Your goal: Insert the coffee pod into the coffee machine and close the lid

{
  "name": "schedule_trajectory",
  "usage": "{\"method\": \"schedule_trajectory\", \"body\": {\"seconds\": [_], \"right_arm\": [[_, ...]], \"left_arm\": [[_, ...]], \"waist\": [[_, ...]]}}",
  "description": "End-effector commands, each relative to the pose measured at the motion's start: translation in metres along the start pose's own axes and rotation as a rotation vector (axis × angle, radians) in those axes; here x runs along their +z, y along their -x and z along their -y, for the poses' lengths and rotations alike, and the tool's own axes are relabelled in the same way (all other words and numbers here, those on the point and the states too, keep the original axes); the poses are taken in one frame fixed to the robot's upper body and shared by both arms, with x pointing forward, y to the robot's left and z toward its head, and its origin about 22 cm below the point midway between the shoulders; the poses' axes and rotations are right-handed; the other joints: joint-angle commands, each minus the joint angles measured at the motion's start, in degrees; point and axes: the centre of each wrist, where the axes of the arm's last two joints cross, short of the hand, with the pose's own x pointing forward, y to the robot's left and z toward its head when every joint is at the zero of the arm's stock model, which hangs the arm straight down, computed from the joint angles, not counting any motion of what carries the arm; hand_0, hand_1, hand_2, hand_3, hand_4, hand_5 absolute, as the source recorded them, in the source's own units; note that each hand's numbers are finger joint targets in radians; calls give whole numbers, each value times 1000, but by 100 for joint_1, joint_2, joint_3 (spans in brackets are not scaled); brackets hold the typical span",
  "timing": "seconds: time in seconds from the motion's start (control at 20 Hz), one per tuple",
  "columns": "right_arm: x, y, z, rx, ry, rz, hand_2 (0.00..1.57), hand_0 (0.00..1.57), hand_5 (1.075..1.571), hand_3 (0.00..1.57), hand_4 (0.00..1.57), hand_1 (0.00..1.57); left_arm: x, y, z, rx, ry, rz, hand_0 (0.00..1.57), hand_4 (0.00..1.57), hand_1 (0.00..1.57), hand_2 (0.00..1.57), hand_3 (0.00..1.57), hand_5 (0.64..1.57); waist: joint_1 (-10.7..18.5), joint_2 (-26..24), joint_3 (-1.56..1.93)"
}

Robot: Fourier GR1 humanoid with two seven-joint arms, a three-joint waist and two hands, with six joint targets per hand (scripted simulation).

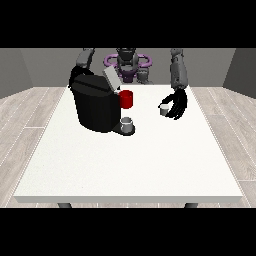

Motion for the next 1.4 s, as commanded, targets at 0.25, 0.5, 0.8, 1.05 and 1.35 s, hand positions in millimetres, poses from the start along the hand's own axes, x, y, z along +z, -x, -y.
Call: {"method": "schedule_trajectory", "body": {"seconds": [0.25,0.5,0.8,1.05,1.35], "right_arm": [[-4,-10,-12,-25,9,21,0,0,1571,0,513,0],[-9,-10,-1,-58,10,-1,0,0,1571,0,510,0],[-7,22,3,-49,48,-48,0,0,1571,0,414,0],[-3,20,-2,-54,37,-103,0,0,1571,0,429,0],[-1,28,-15,-30,20,-128,0,0,1571,0,490,0]], "left_arm": [[-4,7,-11,-142,-28,21,930,281,930,1040,820,1571],[-9,-6,8,-180,-15,36,1174,412,1174,1286,1183,1571],[-31,-55,-6,-144,36,210,1477,632,1477,1470,1410,1571],[-37,-64,-27,-124,59,230,1323,581,1323,1383,1352,1571],[-49,-96,-55,-116,102,275,1235,571,1235,1323,1291,1571]], "waist": [[-86,108,-4],[-86,33,-3],[186,-217,1],[47,-474,-2],[6,-643,-3]]}}
